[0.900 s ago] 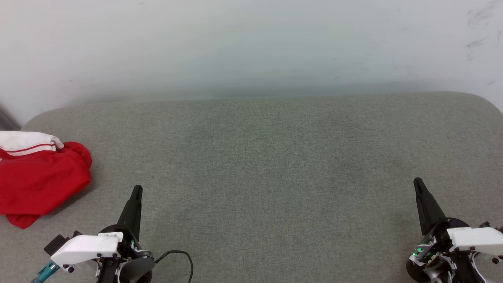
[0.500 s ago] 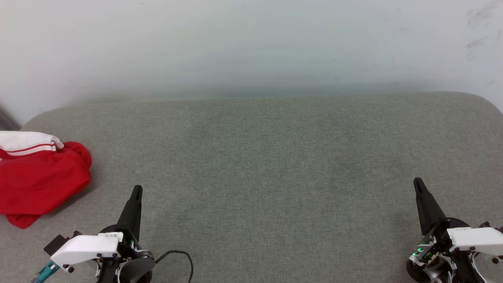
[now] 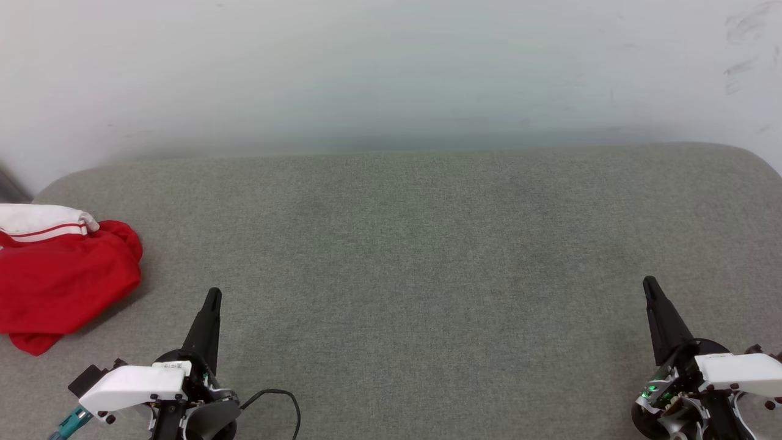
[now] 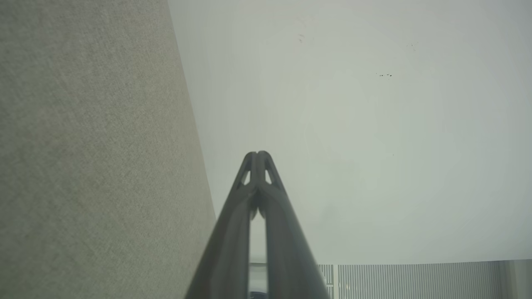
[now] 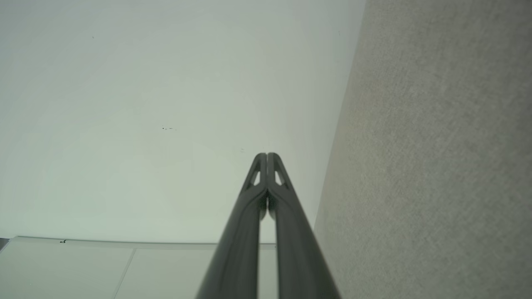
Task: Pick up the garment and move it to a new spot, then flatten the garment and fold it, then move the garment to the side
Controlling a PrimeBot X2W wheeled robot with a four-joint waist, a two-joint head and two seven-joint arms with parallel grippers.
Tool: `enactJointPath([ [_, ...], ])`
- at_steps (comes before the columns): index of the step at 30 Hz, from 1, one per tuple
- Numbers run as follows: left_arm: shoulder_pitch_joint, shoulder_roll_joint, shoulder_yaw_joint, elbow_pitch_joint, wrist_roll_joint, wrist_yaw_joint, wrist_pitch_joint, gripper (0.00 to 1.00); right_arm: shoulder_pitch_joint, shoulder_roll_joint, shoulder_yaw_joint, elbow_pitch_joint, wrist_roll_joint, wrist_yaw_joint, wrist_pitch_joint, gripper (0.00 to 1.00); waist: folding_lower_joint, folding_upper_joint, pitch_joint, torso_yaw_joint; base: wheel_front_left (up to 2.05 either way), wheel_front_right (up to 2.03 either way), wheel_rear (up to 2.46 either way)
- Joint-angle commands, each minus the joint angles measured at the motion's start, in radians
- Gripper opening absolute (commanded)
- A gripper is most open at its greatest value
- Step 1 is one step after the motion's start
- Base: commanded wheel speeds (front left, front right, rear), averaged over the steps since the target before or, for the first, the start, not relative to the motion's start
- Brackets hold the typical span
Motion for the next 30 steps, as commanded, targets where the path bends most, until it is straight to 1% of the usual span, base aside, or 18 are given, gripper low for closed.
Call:
enactJointPath([
  [1, -0.006, -0.001, 0.002, -0.001, 0.001, -0.005, 0.002, 0.00, -0.012, 0.003, 0.001, 0.000, -0.004, 0.000, 0.001, 0.00, 0.0000, 0.0000, 0.000, 0.000, 0.00, 0.00, 0.00],
  [20, -0.006, -0.001, 0.002, -0.001, 0.001, -0.005, 0.002, 0.00, -0.012, 0.003, 0.001, 0.000, -0.004, 0.000, 0.001, 0.00, 0.0000, 0.0000, 0.000, 0.000, 0.00, 0.00, 0.00],
  [21, 0.000, 0.000, 0.000, 0.000, 0.000, 0.000, 0.000, 1.00, 0.000, 0.000, 0.000, 0.000, 0.000, 0.000, 0.000, 1.00, 0.0000, 0.0000, 0.000, 0.000, 0.00, 0.00, 0.00],
  [24, 0.019, -0.002, -0.006, 0.023, 0.000, 0.001, -0.002, 1.00, 0.022, 0.000, 0.001, 0.024, 0.000, 0.000, -0.001, 1.00, 0.0000, 0.0000, 0.000, 0.000, 0.00, 0.00, 0.00],
  [30, 0.027, -0.002, -0.017, -0.002, 0.020, 0.001, -0.033, 1.00, 0.030, 0.001, 0.004, 0.011, -0.027, 0.000, -0.033, 1.00, 0.0000, 0.0000, 0.001, 0.000, 0.00, 0.00, 0.00],
])
